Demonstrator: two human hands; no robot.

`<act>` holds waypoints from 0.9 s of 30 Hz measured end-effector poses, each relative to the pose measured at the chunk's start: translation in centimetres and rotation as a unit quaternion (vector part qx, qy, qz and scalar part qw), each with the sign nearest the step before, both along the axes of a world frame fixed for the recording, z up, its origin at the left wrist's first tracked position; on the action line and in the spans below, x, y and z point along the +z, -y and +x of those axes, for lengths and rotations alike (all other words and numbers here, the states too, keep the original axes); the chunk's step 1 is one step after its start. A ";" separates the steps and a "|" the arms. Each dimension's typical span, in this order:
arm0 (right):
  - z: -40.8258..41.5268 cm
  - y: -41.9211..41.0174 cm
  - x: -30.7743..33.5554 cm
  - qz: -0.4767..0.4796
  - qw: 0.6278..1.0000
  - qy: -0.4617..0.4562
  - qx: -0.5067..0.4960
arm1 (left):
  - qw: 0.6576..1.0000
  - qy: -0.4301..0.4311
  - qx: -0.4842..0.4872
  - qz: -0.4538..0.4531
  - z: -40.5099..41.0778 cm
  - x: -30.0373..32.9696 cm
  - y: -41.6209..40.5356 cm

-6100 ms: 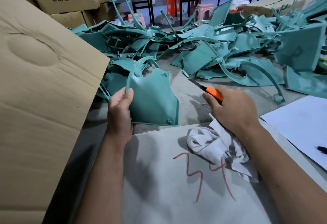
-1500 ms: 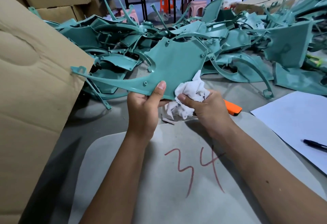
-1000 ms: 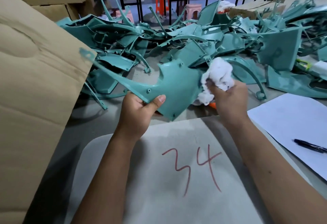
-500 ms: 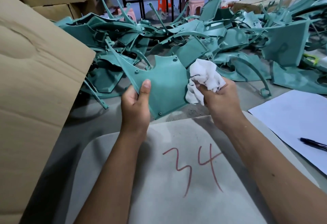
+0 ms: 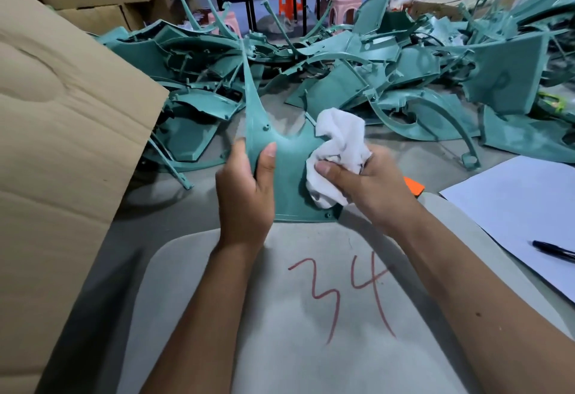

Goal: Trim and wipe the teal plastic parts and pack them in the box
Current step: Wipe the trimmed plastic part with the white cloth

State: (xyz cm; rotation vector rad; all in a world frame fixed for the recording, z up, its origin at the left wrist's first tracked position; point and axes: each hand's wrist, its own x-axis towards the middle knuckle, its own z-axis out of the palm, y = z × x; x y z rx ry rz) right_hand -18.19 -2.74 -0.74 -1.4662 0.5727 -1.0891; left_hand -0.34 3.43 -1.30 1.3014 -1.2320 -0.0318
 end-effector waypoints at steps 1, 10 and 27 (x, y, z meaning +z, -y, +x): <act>0.1 -0.1 -0.1 -0.002 1.000 0.005 0.010 | 1.000 0.002 -0.008 -0.002 -0.1 0.0 0.0; 1.2 0.0 0.0 0.093 0.970 0.208 -0.081 | 0.895 -0.382 -0.206 0.102 -2.7 0.7 0.2; -1.9 1.9 0.0 -0.090 0.966 -0.062 -0.233 | 0.859 -0.468 -0.178 0.105 0.1 1.3 0.3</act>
